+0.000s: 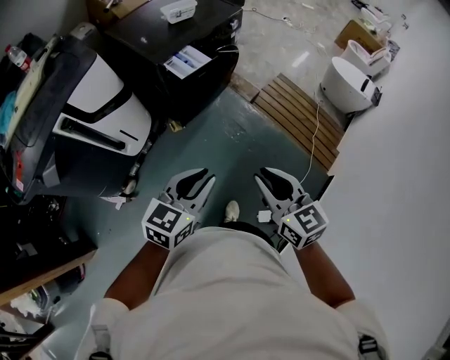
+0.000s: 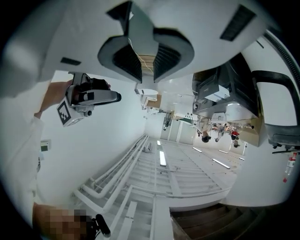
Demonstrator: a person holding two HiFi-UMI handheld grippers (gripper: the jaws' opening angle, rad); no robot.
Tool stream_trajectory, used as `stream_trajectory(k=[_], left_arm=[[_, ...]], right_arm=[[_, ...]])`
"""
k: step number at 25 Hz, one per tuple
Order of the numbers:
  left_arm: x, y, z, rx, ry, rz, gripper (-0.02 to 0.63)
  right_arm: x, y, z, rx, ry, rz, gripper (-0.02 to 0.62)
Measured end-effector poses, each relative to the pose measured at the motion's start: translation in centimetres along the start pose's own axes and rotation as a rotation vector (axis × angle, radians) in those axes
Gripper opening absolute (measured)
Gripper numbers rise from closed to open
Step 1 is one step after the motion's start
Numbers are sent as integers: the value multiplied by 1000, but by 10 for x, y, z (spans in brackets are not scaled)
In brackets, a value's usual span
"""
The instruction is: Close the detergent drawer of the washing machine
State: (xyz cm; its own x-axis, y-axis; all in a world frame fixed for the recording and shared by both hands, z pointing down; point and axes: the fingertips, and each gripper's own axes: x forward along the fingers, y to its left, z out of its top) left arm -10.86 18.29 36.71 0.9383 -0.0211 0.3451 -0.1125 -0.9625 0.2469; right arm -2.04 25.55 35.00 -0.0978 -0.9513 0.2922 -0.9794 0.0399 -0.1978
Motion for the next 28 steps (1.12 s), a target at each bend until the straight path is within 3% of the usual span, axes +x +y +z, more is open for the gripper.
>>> stream_trajectory(k=[8,28], left_arm=[[70,22,27,-49,-37,87,72],[121,182,46,-131,-60,206,72]], right_arm=[[30,-78,10,-24,30,56,77],[216,-129,42,-91,139,149,77]])
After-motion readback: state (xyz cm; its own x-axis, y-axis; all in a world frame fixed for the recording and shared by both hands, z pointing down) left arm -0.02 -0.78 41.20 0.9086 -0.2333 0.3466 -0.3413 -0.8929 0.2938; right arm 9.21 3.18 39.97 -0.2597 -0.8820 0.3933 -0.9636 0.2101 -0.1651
